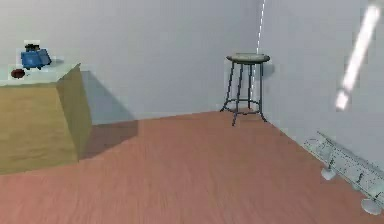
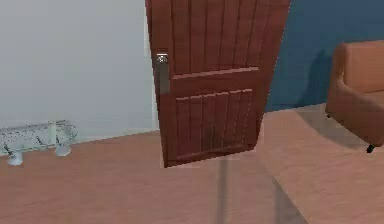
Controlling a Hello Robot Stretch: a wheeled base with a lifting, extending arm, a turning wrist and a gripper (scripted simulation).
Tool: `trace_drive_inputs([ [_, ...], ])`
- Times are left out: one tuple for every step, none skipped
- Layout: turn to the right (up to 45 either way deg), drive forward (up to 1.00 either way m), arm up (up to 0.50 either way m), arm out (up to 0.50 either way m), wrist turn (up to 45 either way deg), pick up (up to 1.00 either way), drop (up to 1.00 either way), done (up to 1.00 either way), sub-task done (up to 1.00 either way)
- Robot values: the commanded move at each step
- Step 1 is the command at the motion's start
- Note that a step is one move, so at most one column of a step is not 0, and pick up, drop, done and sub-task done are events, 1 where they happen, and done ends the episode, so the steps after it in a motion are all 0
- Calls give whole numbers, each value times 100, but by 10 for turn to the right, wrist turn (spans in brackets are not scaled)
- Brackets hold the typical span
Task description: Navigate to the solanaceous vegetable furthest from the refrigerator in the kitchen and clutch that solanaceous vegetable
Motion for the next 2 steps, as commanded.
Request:
trace_drive_inputs([
  [300,0,0,0,0,0,0,0,0],
  [0,20,0,0,0,0,0,0,0],
])
